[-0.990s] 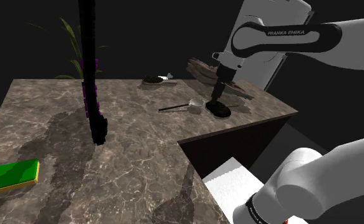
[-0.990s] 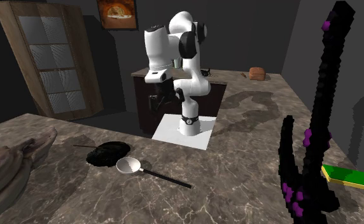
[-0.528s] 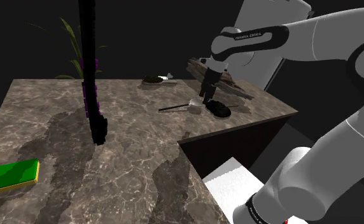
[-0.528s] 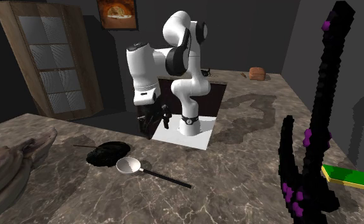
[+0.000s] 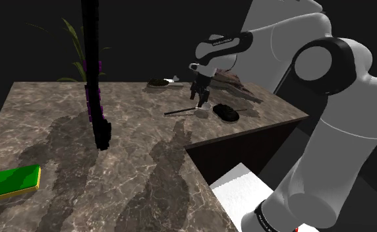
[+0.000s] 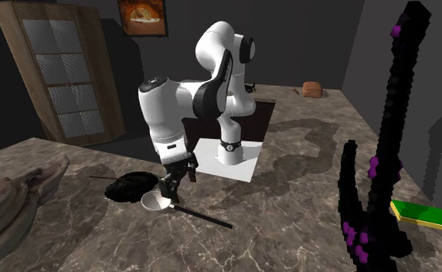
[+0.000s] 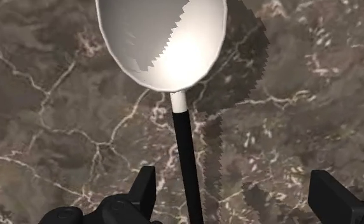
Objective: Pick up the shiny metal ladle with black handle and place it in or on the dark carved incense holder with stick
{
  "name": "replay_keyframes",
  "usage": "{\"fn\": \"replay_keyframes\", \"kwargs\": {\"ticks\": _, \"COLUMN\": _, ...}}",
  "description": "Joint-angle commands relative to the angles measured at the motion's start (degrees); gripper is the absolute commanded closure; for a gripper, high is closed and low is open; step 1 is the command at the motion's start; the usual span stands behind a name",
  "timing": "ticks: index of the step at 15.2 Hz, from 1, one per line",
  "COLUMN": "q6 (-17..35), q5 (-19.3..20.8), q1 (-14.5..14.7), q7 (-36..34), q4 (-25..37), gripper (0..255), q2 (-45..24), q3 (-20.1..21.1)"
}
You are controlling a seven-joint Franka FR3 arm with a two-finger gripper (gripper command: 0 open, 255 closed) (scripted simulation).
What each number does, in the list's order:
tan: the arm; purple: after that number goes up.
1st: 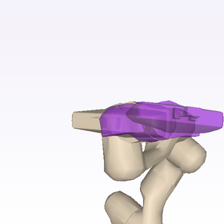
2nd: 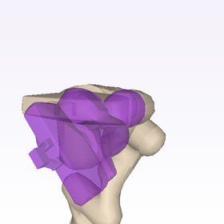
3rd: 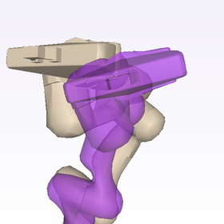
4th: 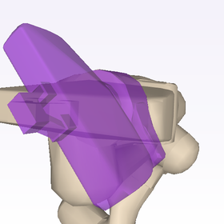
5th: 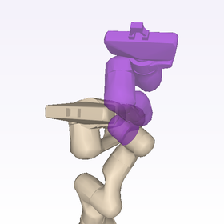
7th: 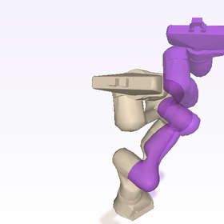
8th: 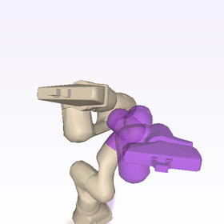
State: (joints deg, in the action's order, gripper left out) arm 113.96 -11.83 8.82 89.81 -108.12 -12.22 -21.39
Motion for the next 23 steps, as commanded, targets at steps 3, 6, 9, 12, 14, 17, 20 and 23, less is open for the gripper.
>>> {"fn": "replay_keyframes", "kwargs": {"ticks": 3, "q6": 0.56, "q5": -2.05, "q1": -1.02, "q7": 6.82, "q4": 5.12, "gripper": 0, "q2": -6.55, "q3": 1.52}}
{"fn": "replay_keyframes", "kwargs": {"ticks": 6, "q6": 2.60, "q5": -2.51, "q1": -0.96, "q7": 7.12, "q4": 3.76, "gripper": 0, "q2": -7.28, "q3": 1.77}}
{"fn": "replay_keyframes", "kwargs": {"ticks": 9, "q6": 4.60, "q5": -3.03, "q1": -0.91, "q7": 7.45, "q4": 2.53, "gripper": 0, "q2": -8.11, "q3": 2.03}}
{"fn": "replay_keyframes", "kwargs": {"ticks": 12, "q6": 4.98, "q5": -3.13, "q1": -0.91, "q7": 7.52, "q4": 2.30, "gripper": 0, "q2": -8.28, "q3": 2.08}}
{"fn": "replay_keyframes", "kwargs": {"ticks": 14, "q6": 4.98, "q5": -3.13, "q1": -0.91, "q7": 7.52, "q4": 2.31, "gripper": 0, "q2": -8.28, "q3": 2.08}}
{"fn": "replay_keyframes", "kwargs": {"ticks": 17, "q6": 4.97, "q5": -3.13, "q1": -0.91, "q7": 7.52, "q4": 2.31, "gripper": 0, "q2": -8.28, "q3": 2.08}}
{"fn": "replay_keyframes", "kwargs": {"ticks": 20, "q6": 4.97, "q5": -3.13, "q1": -0.91, "q7": 7.52, "q4": 2.31, "gripper": 255, "q2": -8.28, "q3": 2.08}}
{"fn": "replay_keyframes", "kwargs": {"ticks": 23, "q6": 5.00, "q5": -3.13, "q1": -0.91, "q7": 7.53, "q4": 2.27, "gripper": 255, "q2": -8.27, "q3": 2.08}}
